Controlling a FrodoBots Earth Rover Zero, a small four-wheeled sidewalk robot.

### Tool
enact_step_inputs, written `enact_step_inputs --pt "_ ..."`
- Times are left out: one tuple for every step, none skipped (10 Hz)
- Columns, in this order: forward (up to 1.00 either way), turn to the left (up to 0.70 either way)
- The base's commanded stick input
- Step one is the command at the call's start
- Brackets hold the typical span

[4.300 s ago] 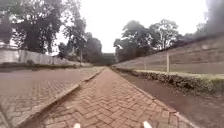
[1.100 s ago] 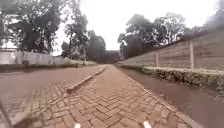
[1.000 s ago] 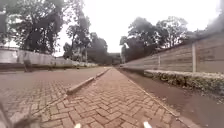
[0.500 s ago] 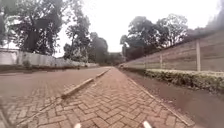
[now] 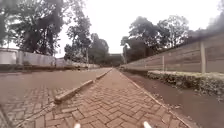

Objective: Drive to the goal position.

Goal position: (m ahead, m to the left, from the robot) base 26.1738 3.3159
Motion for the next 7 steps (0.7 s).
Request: enact_step_inputs --pt "0.50 0.13" --pt "0.50 0.00" --pt "0.50 0.00" --pt "0.50 0.01" --pt "0.50 0.08" --pt "0.50 0.15" --pt "0.50 0.00"
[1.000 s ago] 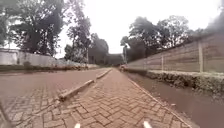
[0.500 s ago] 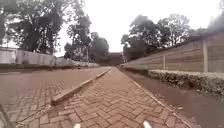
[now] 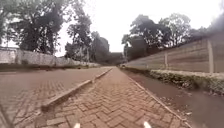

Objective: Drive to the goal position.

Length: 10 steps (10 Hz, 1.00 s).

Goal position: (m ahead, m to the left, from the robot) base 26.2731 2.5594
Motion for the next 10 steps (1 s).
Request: enact_step_inputs --pt "0.50 0.00" --pt "0.50 0.02" --pt "0.50 0.08" --pt "0.50 0.12" --pt "0.50 0.06" --pt "0.50 0.01" --pt "0.50 0.00" --pt "0.50 0.00" --pt "0.50 0.00" --pt "0.50 0.00"
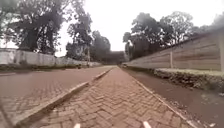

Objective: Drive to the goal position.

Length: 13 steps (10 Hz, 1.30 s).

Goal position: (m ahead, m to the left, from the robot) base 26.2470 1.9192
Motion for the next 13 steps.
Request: enact_step_inputs --pt "0.50 0.00" --pt "0.50 0.00" --pt "0.50 0.00" --pt "0.50 0.02" --pt "0.50 0.03" --pt "0.50 0.07" --pt "0.50 0.08" --pt "0.50 0.11" --pt "0.50 0.06" --pt "0.50 0.00" --pt "0.50 0.00" --pt "0.50 0.00" --pt "0.50 0.00"
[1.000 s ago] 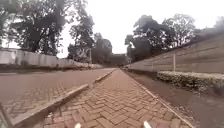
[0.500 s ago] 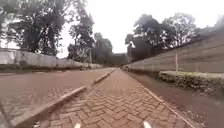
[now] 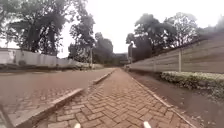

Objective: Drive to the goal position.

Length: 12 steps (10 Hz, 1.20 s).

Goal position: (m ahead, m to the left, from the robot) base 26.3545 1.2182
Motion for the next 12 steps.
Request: enact_step_inputs --pt "0.50 0.00" --pt "0.50 0.00" --pt "0.50 0.00" --pt "0.51 0.00" --pt "0.60 0.04" --pt "0.69 0.08" --pt "0.70 0.02" --pt "0.70 0.01" --pt "0.70 -0.32" --pt "0.70 -0.27" --pt "0.70 -0.31" --pt "0.70 -0.16"
